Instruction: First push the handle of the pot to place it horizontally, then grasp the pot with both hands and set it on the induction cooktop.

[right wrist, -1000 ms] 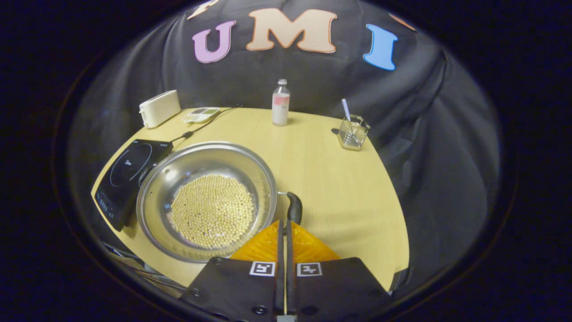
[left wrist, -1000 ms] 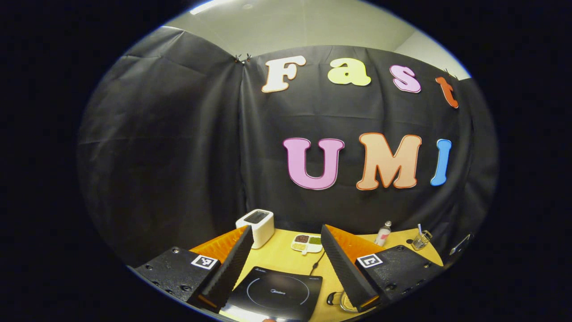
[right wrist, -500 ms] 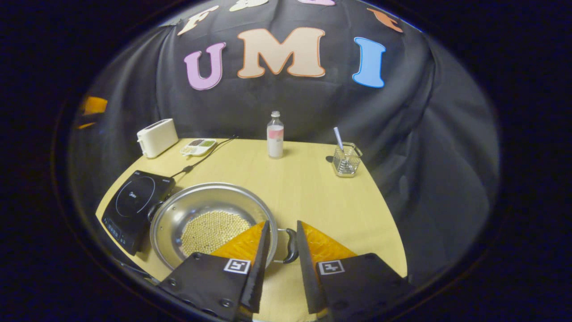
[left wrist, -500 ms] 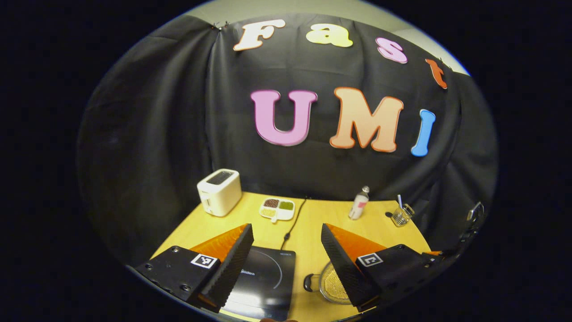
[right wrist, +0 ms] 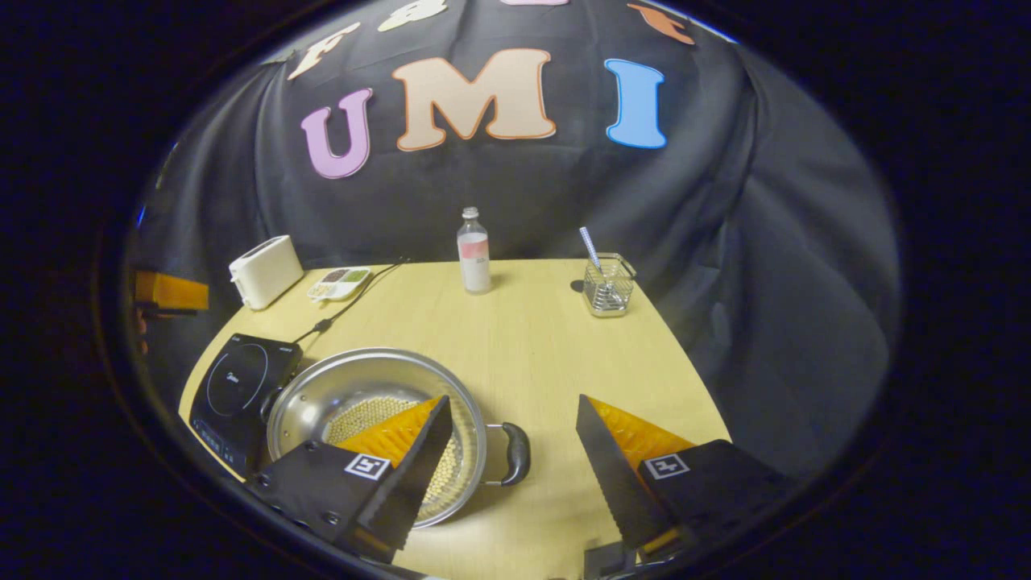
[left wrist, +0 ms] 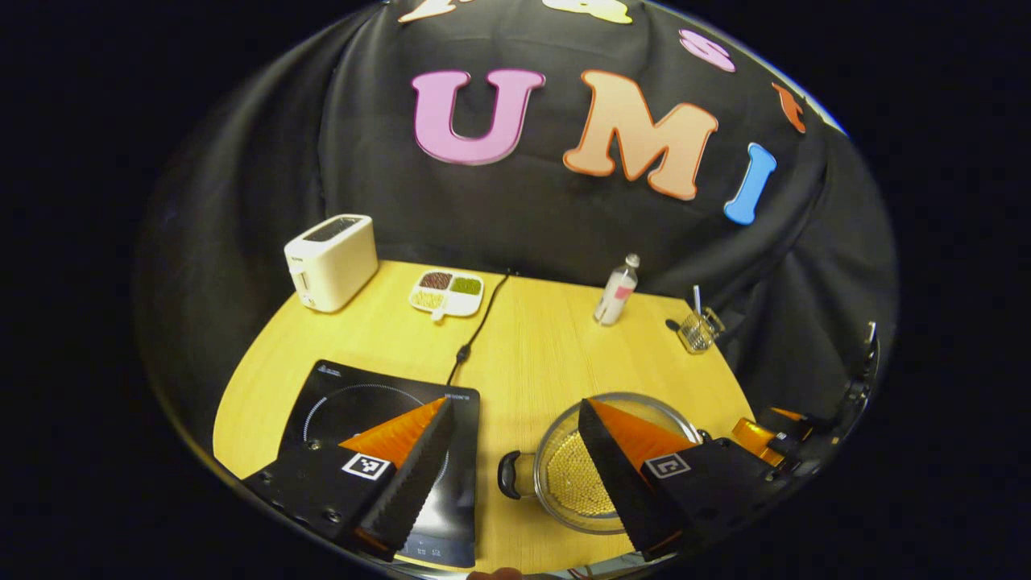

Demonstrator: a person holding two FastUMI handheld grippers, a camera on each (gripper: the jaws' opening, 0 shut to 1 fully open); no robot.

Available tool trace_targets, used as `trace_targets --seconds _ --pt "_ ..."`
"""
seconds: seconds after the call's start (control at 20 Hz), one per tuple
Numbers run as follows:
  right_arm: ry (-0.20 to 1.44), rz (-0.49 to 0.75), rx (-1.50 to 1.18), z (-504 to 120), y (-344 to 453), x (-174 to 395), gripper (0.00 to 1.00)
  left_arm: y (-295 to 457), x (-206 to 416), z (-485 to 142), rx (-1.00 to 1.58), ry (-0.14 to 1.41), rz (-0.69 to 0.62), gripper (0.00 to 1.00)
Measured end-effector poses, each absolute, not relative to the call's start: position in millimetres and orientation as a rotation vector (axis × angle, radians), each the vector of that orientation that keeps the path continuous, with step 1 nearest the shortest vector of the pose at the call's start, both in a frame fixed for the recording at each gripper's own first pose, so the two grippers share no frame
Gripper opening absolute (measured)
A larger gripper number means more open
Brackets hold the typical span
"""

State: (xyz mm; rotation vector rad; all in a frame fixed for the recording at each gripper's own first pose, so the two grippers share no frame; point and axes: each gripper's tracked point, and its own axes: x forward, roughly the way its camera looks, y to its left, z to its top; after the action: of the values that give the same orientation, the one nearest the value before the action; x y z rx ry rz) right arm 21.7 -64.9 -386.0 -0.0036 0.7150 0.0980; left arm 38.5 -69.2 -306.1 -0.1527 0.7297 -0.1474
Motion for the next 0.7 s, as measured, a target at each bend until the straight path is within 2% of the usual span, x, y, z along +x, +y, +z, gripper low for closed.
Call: trace_targets --seconds 0.35,0.7 --pt "0.753 0.056 0.008 -396 -83 3 0.97 -85 21 -389 -0.113 0.930 -0.176 0.99" --pt "0.785 0.007 0.015 -402 -107 -11 0.96 -99 9 -430 -0.107 1.036 -0.180 1.00"
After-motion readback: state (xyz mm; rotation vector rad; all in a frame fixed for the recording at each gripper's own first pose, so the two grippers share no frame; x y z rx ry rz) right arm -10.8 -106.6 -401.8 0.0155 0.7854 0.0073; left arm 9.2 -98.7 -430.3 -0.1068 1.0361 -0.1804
